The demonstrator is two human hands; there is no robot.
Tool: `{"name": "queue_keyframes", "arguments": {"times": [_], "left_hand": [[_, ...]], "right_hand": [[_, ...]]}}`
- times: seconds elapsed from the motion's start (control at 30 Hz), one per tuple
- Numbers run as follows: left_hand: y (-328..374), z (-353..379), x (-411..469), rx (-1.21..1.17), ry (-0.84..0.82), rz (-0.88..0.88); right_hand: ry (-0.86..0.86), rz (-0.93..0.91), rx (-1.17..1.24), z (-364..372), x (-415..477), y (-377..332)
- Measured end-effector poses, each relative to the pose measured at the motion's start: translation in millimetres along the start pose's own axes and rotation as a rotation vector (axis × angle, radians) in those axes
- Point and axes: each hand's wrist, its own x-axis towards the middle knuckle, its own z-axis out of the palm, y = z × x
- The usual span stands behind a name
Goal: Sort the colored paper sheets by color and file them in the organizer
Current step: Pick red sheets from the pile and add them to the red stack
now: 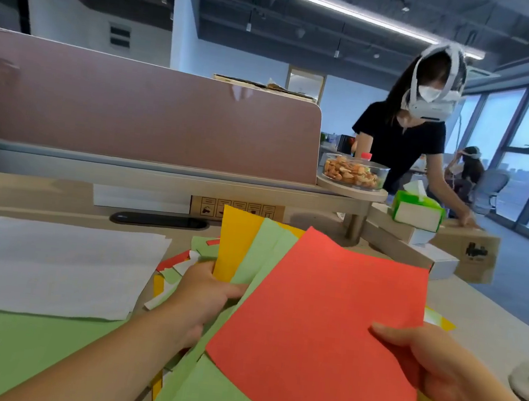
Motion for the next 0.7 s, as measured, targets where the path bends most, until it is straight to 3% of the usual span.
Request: {"name": "queue_keyframes", "arguments": {"times": [0.23, 0.43, 0.57, 0.7], "left_hand": [[-9, -1, 8, 0.130, -0.105, -0.116], [-9, -1, 10, 0.143, -0.064, -0.032], [2, 0, -4, 0.086, -0.016, -0.073], [35, -16, -14, -0.012, 0.023, -0.116]], "right_hand": [[0.164, -0.185, -0.035, -1, 6, 0], [0.117, -0.206, -0.026, 6, 8, 3], [0.100, -0.239, 0.003, 17, -5, 4], [-0.019, -0.041, 0.257, 27, -20, -7]]}}
